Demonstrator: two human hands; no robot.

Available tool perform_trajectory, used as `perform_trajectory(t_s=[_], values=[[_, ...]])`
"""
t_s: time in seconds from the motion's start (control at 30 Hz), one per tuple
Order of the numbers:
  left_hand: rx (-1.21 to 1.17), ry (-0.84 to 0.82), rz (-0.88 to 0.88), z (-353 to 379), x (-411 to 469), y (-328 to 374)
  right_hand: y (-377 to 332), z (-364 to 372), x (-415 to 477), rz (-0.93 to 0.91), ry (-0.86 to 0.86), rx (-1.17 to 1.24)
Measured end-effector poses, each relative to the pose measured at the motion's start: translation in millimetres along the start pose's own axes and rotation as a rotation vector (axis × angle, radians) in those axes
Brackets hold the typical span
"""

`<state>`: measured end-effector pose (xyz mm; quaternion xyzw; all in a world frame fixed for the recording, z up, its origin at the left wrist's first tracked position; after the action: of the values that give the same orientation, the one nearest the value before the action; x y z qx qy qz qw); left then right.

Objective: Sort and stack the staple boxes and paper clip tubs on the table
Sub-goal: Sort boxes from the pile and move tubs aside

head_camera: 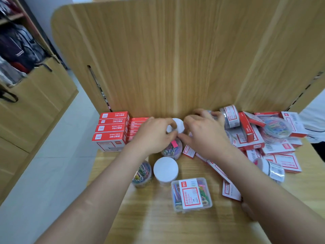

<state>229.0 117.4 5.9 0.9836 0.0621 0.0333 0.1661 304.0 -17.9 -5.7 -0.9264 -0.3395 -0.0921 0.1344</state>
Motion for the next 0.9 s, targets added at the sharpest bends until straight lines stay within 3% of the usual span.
perform_trajectory(t_s=[0.07, 0.2, 0.3, 0.4, 0.57, 0.73, 0.9], values=[[0.050, 0.014, -0.001, 3.9, 2.6, -1.1, 13.8, -20.0, -13.7, 0.022, 0.020, 0.023], [0.143, 0.019, -0.001, 3.5, -2.8, 0.5, 40.8, -41.8, -42.1, 0.102, -0.159, -0.131], [0.216, 0.106, 0.103, 0.1, -8.3, 24.9, 40.4, -35.8, -48.1, 0.114, -0.074, -0.211], [0.420, -0.039, 0.199, 13.7, -7.8, 56.2, 40.2, -28.0, -47.5, 0.125, 0.028, -0.230], [0.626, -0.147, 0.146, 30.8, 3.8, 64.5, 42.6, -24.1, -47.8, 0.099, 0.094, -0.231], [0.480, -0.044, 0.107, 27.1, 4.7, 61.5, 32.7, -26.4, -41.6, 0.031, 0.095, -0.248], [0.132, 0.109, -0.015, -10.4, -12.1, 52.1, 24.9, -21.2, -29.9, -0.011, 0.018, -0.350]])
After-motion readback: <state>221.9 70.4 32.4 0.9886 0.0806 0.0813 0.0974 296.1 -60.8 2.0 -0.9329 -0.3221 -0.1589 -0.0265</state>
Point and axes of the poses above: each hand's wrist, its own x-axis towards the middle knuckle, its own z-axis out of the palm, y = z × x, the point moved 2 cm from there along x, towards the middle knuckle, and after that the axes turned 9 degrees about z, right-handed, at the moved point
